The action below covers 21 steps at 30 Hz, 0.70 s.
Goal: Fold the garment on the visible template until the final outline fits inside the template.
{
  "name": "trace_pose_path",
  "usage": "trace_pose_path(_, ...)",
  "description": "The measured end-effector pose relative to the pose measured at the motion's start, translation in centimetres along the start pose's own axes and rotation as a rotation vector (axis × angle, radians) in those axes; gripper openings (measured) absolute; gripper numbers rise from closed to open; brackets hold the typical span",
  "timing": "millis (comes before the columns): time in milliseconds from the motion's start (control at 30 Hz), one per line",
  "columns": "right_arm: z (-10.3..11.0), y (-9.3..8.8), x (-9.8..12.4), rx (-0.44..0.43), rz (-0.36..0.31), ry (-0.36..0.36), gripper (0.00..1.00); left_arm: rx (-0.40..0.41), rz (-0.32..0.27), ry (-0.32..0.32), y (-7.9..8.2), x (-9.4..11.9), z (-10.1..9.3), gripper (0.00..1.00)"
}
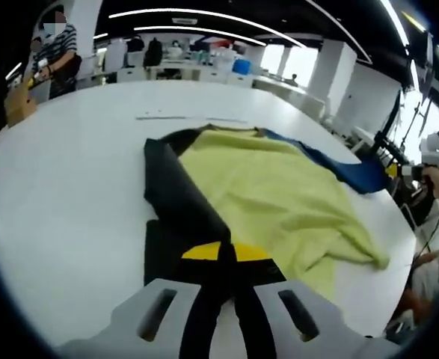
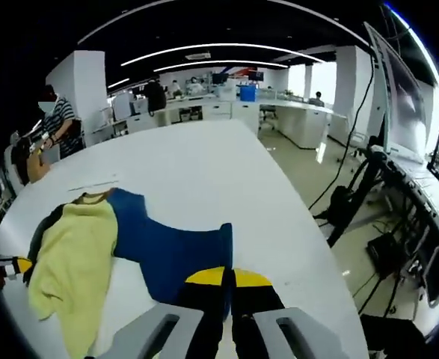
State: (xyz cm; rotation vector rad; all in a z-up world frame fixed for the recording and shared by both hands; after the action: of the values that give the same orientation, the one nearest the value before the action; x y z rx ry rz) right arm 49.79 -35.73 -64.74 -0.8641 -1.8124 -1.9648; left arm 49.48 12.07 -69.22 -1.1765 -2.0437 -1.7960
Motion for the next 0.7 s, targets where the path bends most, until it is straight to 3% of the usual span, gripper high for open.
trace_pose_path(167,-1.2,-0.6,-0.7,-0.011,0.009,-0.03,0.0,-0.025,0.017,-0.032,-0.4,-0.5,-0.4,0.04)
trace_pose_path(267,-1.7,-0.9,-0.9,-0.009,0.02,-0.051,0.0,-0.089,0.035,-0.023,-0.4,-0.4,-0.4,0.06)
trace_pose_path(400,-2.2,-1.2,-0.9,0.0,0.023,-0.069,0.0,-0.125,0.012,-0.029,0.0,0.4,-0.4,0.15)
trace_pose_path(533,-2.5,-1.4,-1.1,0.016,0.029,-0.078,0.0,-0.142,-0.014,-0.015,0.5,1.6,0.2,0.17)
trace_pose_path(700,-2.7,-1.6,-1.5,0.093,0.038,-0.072,0.0,-0.148,-0.046,0.031,1.2,3.2,1.2,0.22)
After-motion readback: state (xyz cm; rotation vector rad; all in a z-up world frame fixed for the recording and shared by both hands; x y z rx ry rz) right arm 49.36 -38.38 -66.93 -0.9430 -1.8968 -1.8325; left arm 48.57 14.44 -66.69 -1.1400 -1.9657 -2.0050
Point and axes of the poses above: the point that each gripper's makers call its tool centre point, and the gripper's own axes: x roughly backward along the fingers, z roughly to its left, y roughly out of its top, the point moved 6 cm from there along x, roughly backward along the fingers, and after that the axes turned 5 degrees about -y, right-handed, at the moved point
